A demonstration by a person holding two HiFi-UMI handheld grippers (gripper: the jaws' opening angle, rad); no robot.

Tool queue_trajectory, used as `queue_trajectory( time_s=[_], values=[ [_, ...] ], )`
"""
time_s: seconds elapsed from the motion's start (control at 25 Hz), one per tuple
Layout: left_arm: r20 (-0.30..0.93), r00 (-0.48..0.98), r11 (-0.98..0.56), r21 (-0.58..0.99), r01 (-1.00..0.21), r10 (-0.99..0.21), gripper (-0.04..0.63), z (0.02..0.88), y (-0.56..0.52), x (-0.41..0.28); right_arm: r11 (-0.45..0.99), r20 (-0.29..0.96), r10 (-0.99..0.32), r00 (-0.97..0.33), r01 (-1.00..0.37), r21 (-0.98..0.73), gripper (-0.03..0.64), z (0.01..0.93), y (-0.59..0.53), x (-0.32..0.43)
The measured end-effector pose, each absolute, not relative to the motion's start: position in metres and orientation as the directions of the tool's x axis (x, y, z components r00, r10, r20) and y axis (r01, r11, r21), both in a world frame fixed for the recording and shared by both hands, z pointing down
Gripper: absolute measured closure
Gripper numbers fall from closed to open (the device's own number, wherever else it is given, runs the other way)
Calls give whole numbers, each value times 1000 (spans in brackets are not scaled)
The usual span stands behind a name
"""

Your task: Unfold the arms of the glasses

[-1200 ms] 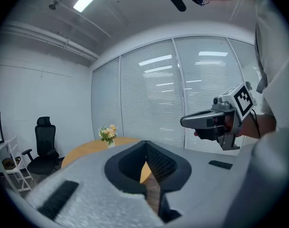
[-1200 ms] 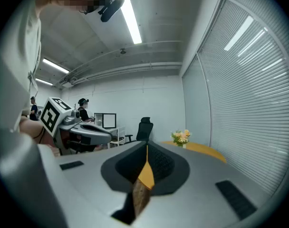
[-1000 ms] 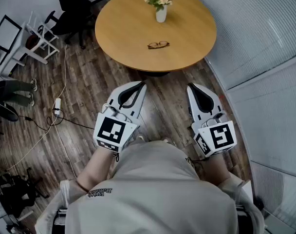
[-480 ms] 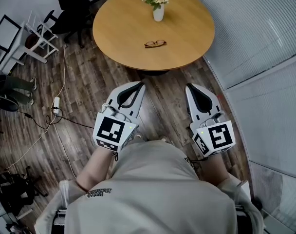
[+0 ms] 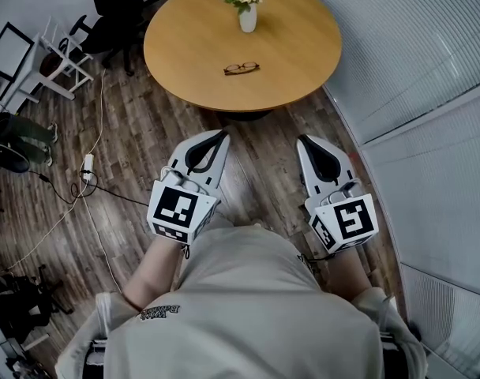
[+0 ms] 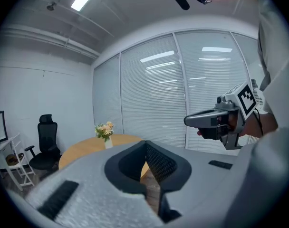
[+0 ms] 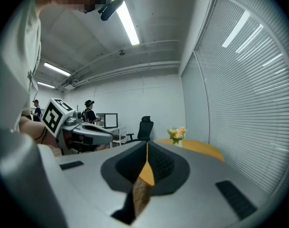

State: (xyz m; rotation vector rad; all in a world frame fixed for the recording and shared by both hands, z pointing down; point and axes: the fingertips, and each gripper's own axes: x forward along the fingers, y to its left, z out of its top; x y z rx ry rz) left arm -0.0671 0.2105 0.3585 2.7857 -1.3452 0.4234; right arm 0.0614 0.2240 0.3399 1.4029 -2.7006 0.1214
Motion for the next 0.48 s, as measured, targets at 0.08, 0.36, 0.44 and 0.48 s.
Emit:
queue_trajectory(
  time_s=[0.08,0.36,0.44,0.48],
  values=[
    [249,590,-625,-97,-774,-768,574,358,211,-58,580,124,-807,-578,-814,-26,584,341,225,69],
    [272,580,-621,-92,-779,-768,574,365,210,-39,598,126,-792,-597,-801,-38,584,346,224,84],
    [277,578,-621,-96,-778,-767,574,366,206,-37,601,122,-790,-601,-798,-41,584,345,223,84],
    [279,577,-621,-100,-778,-768,574,365,202,-37,601,121,-790,-601,-798,-42,584,345,221,85]
  ],
)
